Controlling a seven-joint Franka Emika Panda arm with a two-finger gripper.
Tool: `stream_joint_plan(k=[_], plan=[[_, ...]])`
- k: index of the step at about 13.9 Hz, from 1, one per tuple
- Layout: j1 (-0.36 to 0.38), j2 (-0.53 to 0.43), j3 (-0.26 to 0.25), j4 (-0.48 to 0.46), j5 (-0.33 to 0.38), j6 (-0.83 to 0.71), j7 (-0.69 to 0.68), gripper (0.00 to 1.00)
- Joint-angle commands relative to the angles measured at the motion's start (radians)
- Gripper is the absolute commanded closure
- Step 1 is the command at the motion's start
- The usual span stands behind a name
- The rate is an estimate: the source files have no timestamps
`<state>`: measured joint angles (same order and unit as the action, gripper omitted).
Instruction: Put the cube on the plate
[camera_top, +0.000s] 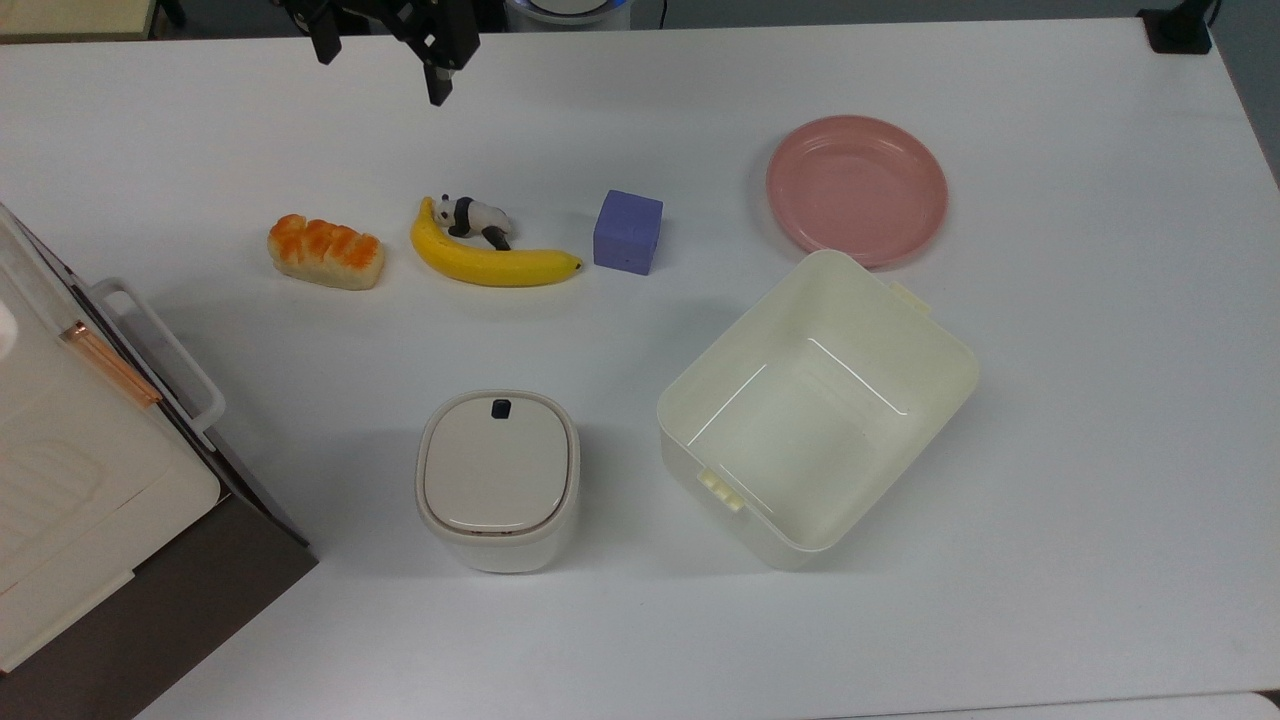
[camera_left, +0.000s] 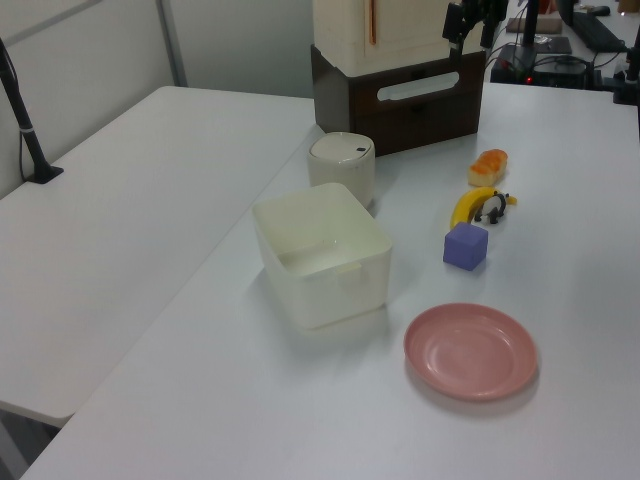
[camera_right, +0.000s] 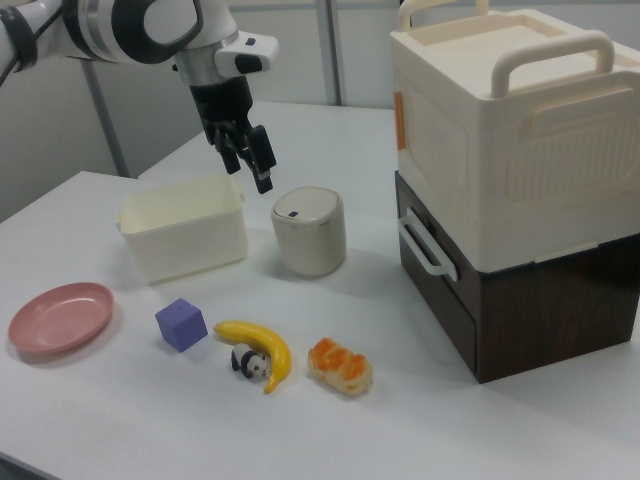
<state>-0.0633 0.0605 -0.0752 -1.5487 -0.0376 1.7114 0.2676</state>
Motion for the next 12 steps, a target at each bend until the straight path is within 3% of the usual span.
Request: stream_joint_plan(k=[1, 12], plan=[[0.005, -0.002, -0.002, -0.002, 0.021, 0.020, 0.034, 0.00], [0.005, -0.002, -0.002, -0.001, 0.018, 0.024, 0.058, 0.00]])
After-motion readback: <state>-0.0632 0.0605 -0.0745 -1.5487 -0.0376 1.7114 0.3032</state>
